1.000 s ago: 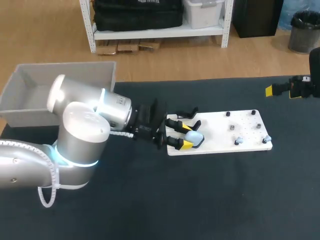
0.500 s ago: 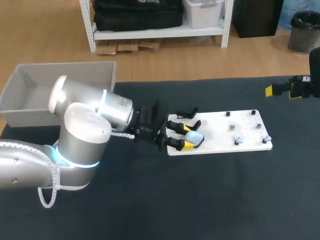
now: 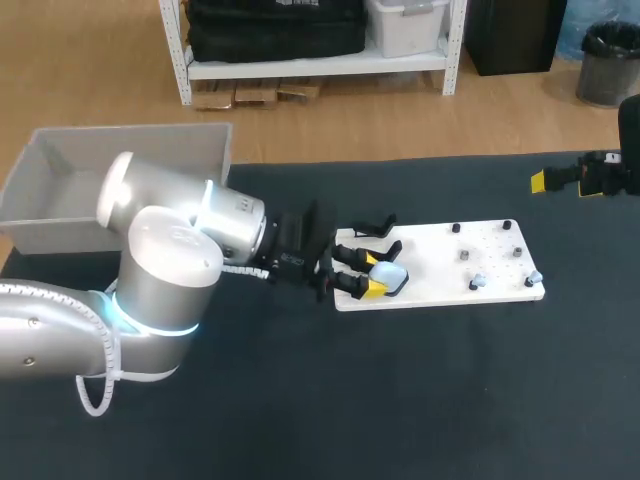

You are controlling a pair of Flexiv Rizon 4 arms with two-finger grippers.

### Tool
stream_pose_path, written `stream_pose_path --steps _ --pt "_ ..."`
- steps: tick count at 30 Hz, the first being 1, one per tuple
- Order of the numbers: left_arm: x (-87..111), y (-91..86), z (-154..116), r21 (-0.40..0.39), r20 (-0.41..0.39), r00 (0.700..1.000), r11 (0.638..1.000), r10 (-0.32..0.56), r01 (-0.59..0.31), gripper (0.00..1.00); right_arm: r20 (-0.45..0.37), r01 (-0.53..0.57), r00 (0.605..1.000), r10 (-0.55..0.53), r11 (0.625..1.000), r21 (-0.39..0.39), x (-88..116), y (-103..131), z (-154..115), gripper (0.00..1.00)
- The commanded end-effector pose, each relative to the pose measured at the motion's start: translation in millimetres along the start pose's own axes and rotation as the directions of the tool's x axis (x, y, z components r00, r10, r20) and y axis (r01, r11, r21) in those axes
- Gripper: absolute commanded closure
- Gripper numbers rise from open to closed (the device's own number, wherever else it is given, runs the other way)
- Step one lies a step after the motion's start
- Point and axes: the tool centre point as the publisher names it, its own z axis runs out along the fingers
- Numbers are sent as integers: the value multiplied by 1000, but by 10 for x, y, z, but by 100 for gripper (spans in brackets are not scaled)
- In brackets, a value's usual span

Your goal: Pick up each earbud case from the left stands, insert the matching earbuds, close the lid, and place the case in the box.

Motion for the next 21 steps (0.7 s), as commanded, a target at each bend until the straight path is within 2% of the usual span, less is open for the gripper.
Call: stream_pose_path --steps 1,2,3,4,12,15,21 --pt "7 -1 4 -2 4 1000 1000 1 -1 87 0 0 1000 0 1000 0 0 0 0 0" --pt "4 -2 2 -2 5 1000 1000 2 -2 89 0 0 1000 0 1000 0 0 0 0 0" --pt "2 -2 0 -3 6 1000 1000 2 -2 97 0 0 1000 0 1000 0 0 0 0 0" --pt "1 -1 -2 -3 7 1000 1000 3 -3 100 0 0 1000 0 1000 0 0 0 0 0" --pt "-104 -16 -139 -14 50 999 1000 19 -18 100 0 0 1000 0 1000 0 0 0 0 0" --pt "-223 -34 -223 -16 80 996 1000 25 -24 100 0 0 1000 0 1000 0 0 0 0 0" --pt "-568 -85 -354 -17 195 979 998 63 -61 100 0 0 1000 0 1000 0 0 0 0 0"
